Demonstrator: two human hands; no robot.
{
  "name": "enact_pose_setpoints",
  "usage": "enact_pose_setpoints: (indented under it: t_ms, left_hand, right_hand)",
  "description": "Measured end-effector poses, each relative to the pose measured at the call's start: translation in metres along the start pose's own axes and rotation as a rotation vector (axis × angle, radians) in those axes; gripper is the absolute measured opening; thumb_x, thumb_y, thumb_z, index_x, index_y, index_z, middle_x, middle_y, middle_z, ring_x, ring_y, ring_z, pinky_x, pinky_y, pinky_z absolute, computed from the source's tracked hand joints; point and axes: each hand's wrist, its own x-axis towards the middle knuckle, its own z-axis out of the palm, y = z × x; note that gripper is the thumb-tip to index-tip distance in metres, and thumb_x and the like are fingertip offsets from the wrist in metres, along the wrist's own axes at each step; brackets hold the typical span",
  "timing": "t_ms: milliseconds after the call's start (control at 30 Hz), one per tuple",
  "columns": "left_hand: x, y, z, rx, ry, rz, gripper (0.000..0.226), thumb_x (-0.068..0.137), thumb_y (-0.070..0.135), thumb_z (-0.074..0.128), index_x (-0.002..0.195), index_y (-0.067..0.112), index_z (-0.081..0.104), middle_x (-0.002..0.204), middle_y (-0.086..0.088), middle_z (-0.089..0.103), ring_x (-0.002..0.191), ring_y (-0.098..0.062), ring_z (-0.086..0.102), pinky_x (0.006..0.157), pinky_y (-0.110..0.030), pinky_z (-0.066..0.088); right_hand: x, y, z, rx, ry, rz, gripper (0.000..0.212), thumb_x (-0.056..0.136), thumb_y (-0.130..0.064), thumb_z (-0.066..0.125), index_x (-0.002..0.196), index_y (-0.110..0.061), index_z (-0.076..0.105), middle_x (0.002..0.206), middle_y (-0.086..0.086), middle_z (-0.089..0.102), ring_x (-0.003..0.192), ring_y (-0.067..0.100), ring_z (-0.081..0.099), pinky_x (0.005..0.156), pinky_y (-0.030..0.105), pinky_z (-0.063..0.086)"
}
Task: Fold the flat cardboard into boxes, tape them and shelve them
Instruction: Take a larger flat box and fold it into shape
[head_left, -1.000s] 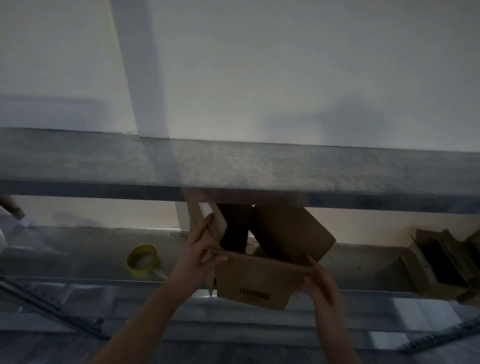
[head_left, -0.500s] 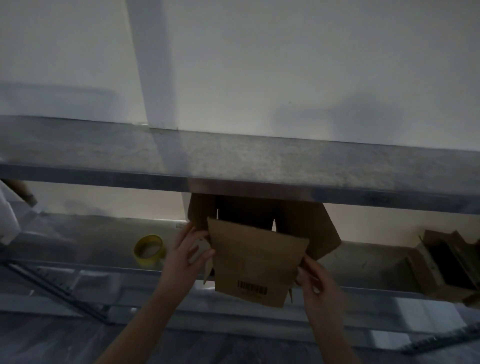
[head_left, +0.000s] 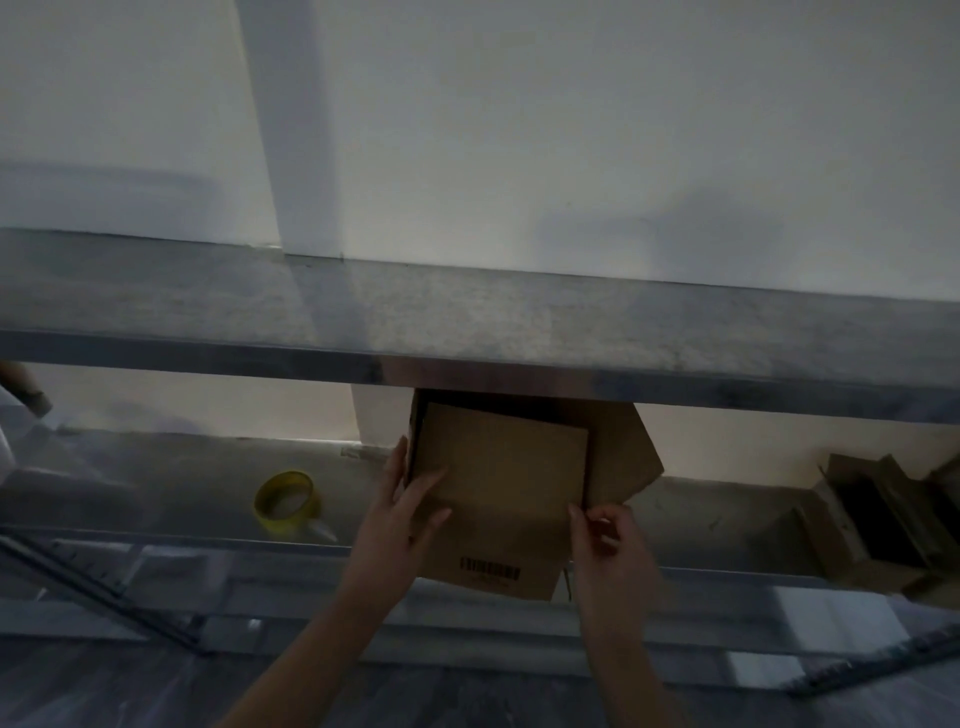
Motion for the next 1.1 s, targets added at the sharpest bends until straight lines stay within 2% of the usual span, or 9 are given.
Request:
enact_pose_setpoints:
  t_ms: [33,133,267,433,567,633,733,900,1100]
  left_hand:
    - [0.001,0.000,0.000,-0.009,-0.016,-0.017,0.043,0.090,0.044,0.052,0.132,0.045,0.044,0.159,0.005,0.011,0.140,0.003,0.017,0.109,-0.026,0.033]
    - [0.002,-0.002,0.000,-0.017,-0.021,-0.066,0.044,0.089,0.041,0.056,0.133,0.038,0.049,0.157,0.003,0.016,0.137,-0.012,0.031,0.109,-0.033,0.038]
    - [0.002,-0.004,0.001,0.019,-0.023,-0.113,0.043,0.089,0.035,0.062,0.131,0.027,0.056,0.156,0.000,0.019,0.134,-0.017,0.038,0.107,-0.038,0.042]
    - [0.000,-0.001,-0.004,0.067,-0.053,-0.053,0.046,0.090,0.038,0.060,0.133,0.023,0.056,0.153,-0.006,0.023,0.129,-0.018,0.043,0.105,-0.038,0.045]
    - [-0.014,-0.003,-0.011,-0.003,-0.138,0.073,0.035,0.095,0.036,0.052,0.129,0.031,0.059,0.155,0.006,0.024,0.128,0.001,0.042,0.105,-0.019,0.039]
    - [-0.020,-0.008,-0.019,-0.069,-0.138,0.102,0.025,0.098,0.035,0.051,0.119,0.035,0.064,0.152,0.014,0.031,0.126,0.005,0.045,0.100,-0.013,0.041]
    - [-0.023,-0.018,-0.031,-0.108,-0.066,0.016,0.023,0.092,0.040,0.049,0.114,0.047,0.053,0.140,0.025,0.041,0.119,0.003,0.051,0.093,-0.023,0.050]
    - [-0.011,-0.027,-0.029,-0.546,-0.179,-0.284,0.090,0.072,0.049,0.078,0.143,0.049,0.023,0.143,0.027,0.038,0.134,0.002,0.038,0.101,-0.033,0.044]
    - [-0.003,-0.025,-0.020,-0.639,-0.061,-0.354,0.081,0.078,0.026,0.076,0.141,0.049,0.031,0.135,0.025,0.051,0.124,0.000,0.051,0.090,-0.022,0.052]
  right_hand:
    - [0.000,0.001,0.000,-0.036,-0.016,-0.046,0.010,0.086,-0.043,0.066,0.093,-0.040,0.060,0.093,-0.014,0.067,0.082,0.005,0.065,0.065,0.016,0.045]
    - [-0.002,0.003,0.000,-0.120,-0.191,-0.133,0.045,0.088,-0.052,0.052,0.128,-0.031,0.060,0.126,-0.002,0.057,0.099,0.014,0.063,0.080,0.031,0.057]
    - [-0.006,-0.003,0.004,-0.239,-0.350,-0.142,0.065,0.085,-0.069,0.038,0.144,-0.042,0.040,0.142,0.001,0.042,0.125,0.019,0.047,0.106,0.039,0.046]
    - [-0.005,-0.007,0.012,-0.257,-0.343,-0.086,0.070,0.082,-0.072,0.037,0.143,-0.038,0.037,0.146,0.001,0.037,0.129,0.021,0.043,0.106,0.041,0.045]
    - [0.005,0.000,0.007,-0.162,-0.295,-0.036,0.067,0.080,-0.071,0.043,0.137,-0.037,0.042,0.142,0.001,0.040,0.123,0.021,0.048,0.101,0.039,0.047]
    - [0.009,0.005,0.004,-0.092,-0.291,-0.002,0.064,0.076,-0.072,0.048,0.133,-0.043,0.043,0.142,-0.002,0.039,0.122,0.018,0.047,0.101,0.039,0.046]
    - [0.009,0.011,0.002,-0.004,-0.324,0.035,0.054,0.070,-0.075,0.054,0.121,-0.061,0.040,0.137,-0.008,0.041,0.119,0.014,0.047,0.101,0.040,0.048]
    - [-0.006,0.018,0.013,0.035,-0.361,-0.002,0.044,0.071,-0.075,0.055,0.112,-0.071,0.041,0.129,-0.002,0.049,0.108,0.013,0.057,0.087,0.035,0.056]
    - [-0.022,0.012,0.016,0.029,-0.373,-0.066,0.040,0.080,-0.071,0.047,0.118,-0.073,0.038,0.135,-0.010,0.037,0.119,0.019,0.055,0.095,0.042,0.054]
